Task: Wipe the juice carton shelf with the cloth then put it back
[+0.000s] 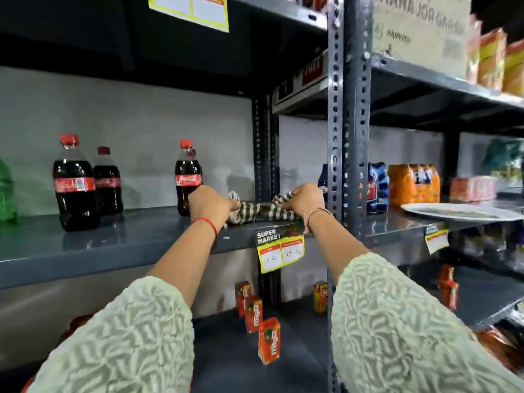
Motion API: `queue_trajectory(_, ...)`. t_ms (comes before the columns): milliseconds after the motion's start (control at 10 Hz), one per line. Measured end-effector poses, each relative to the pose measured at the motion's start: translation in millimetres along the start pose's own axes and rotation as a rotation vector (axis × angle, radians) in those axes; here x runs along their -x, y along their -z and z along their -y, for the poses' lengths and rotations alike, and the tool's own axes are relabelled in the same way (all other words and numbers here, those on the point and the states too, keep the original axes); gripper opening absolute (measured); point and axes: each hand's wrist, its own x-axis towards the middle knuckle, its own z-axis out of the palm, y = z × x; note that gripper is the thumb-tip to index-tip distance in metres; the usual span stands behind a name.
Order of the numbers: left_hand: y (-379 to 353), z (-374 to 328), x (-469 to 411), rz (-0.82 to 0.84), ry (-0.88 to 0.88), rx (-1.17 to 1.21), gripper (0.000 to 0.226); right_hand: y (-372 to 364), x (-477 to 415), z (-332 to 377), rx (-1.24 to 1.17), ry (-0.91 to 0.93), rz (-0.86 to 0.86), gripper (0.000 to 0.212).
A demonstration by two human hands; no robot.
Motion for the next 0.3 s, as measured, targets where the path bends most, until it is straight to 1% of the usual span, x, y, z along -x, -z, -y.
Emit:
queue_trajectory(100,-1,-2,1,0.009,0.037,-0.002,0.053,-3,-5,-1,0.075,-0.026,0.016,0.049)
queue_trajectory(200,4,-2,5,0.033,0.029,-0.04,0.047,-2,4,6,0.091,-0.007,-0.054,0.028)
queue_trajectory(300,20,12,10,-0.037,-0.096,0.023,0.043,-13,22,31,0.188,0.278,-0.32,0.029)
